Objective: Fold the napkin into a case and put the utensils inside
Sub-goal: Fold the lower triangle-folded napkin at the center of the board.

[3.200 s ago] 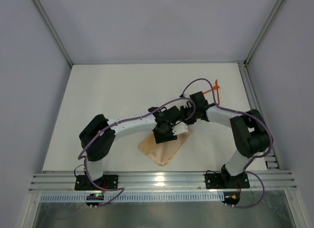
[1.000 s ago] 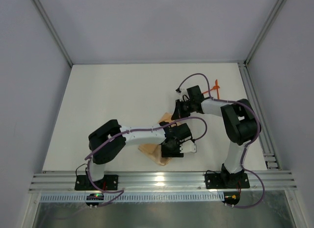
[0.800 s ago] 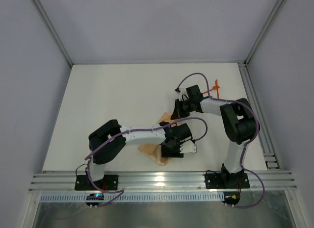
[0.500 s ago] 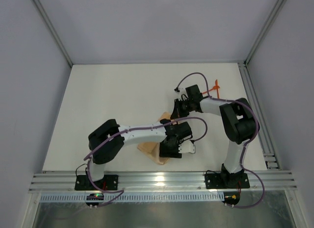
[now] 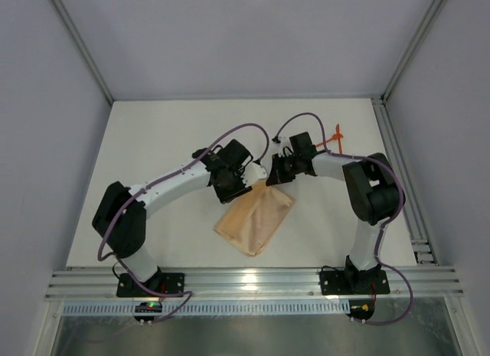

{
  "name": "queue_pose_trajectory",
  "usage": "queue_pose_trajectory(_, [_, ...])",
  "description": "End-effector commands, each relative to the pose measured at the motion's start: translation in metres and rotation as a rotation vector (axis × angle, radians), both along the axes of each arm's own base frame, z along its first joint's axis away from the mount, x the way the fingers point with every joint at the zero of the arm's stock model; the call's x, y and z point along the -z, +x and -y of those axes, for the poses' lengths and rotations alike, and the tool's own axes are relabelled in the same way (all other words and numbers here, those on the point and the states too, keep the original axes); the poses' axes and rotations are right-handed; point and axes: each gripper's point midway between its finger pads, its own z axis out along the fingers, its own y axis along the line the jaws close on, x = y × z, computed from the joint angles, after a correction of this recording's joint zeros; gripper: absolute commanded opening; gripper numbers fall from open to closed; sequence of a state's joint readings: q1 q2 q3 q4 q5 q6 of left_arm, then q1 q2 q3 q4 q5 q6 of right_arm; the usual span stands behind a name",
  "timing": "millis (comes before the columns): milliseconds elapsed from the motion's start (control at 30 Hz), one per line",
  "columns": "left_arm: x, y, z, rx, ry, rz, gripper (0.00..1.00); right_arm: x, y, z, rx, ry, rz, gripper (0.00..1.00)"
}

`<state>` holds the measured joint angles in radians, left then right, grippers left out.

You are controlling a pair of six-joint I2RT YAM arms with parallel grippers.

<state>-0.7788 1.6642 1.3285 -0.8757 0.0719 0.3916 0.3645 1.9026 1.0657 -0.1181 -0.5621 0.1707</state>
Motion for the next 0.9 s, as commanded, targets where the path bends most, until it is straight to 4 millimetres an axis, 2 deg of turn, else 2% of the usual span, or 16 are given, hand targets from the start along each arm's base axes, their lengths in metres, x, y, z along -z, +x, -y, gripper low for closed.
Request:
queue_pose_trajectory(0, [0.040, 0.005, 0.005, -0.003, 0.019, 0.029, 0.39, 0.007, 0.005, 0.012, 0.032, -0.066, 0.042, 0.03])
queue_pose_trajectory(167, [0.074, -0.002, 0.000, -0.042, 0.023, -0.010, 0.38, 0.010, 0.004, 0.015, 0.038, -0.081, 0.043, 0.03])
queue_pose_trajectory(367, [0.087, -0.010, -0.002, -0.060, 0.011, -0.045, 0.38, 0.005, 0.005, 0.016, 0.041, -0.089, 0.055, 0.03])
queue_pose_trajectory(433, [0.094, -0.014, -0.007, -0.063, 0.028, -0.047, 0.38, 0.002, 0.005, 0.017, 0.035, -0.093, 0.067, 0.09])
queue_pose_trajectory(467, [0.097, -0.015, -0.008, -0.063, 0.034, -0.052, 0.38, 0.000, 0.005, 0.018, 0.033, -0.097, 0.070, 0.20])
queue_pose_trajectory(533, [0.103, -0.017, -0.011, -0.067, 0.040, -0.059, 0.37, -0.006, 0.004, 0.018, 0.018, -0.096, 0.085, 0.30])
queue_pose_trajectory(633, [0.106, -0.019, -0.012, -0.070, 0.041, -0.065, 0.38, -0.028, 0.000, 0.019, -0.010, -0.090, 0.117, 0.44])
queue_pose_trajectory(667, [0.106, -0.019, -0.011, -0.070, 0.035, -0.062, 0.37, -0.044, 0.001, 0.019, -0.015, -0.082, 0.151, 0.49])
queue_pose_trajectory(733, [0.102, -0.017, -0.010, -0.066, 0.028, -0.052, 0.38, -0.060, -0.002, 0.021, -0.033, -0.089, 0.178, 0.52])
queue_pose_trajectory(767, [0.101, -0.016, -0.010, -0.065, 0.026, -0.049, 0.37, -0.077, -0.002, 0.022, -0.034, -0.083, 0.223, 0.53])
queue_pose_trajectory(867, [0.098, -0.016, -0.010, -0.054, 0.025, -0.040, 0.38, -0.099, -0.003, 0.029, -0.013, -0.099, 0.268, 0.55])
